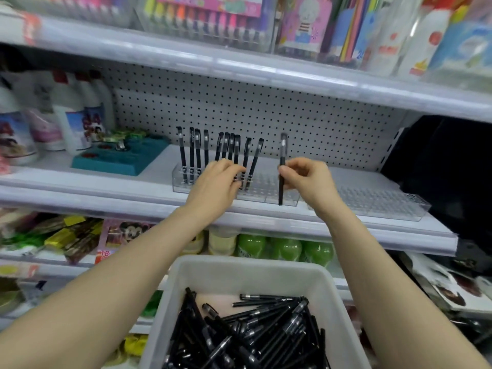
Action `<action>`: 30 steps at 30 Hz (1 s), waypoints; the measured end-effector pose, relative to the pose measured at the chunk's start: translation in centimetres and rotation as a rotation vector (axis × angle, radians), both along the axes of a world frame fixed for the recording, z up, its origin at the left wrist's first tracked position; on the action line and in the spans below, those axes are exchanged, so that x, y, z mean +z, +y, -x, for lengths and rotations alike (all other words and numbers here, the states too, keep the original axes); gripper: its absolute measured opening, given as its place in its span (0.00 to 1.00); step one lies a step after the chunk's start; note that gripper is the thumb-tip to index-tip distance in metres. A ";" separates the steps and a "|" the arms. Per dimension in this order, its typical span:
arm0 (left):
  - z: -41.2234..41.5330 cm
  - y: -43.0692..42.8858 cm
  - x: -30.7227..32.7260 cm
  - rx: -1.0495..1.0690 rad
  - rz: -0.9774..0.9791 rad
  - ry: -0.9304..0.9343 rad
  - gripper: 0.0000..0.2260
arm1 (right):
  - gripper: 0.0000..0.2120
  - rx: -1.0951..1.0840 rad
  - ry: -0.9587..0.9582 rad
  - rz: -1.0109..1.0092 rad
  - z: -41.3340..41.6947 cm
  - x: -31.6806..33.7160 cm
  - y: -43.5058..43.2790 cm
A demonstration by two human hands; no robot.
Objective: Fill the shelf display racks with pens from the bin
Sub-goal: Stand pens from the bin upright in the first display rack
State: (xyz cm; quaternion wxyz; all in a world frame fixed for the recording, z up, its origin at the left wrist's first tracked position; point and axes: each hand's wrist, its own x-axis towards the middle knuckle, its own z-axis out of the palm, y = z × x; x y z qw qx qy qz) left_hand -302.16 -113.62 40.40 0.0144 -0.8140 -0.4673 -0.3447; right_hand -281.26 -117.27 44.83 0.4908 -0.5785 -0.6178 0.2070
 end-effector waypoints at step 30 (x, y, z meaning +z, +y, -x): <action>0.3 2.0 -4.2 0.104 -0.137 0.160 0.24 | 0.12 -0.166 -0.272 0.049 2.8 -3.0 8.0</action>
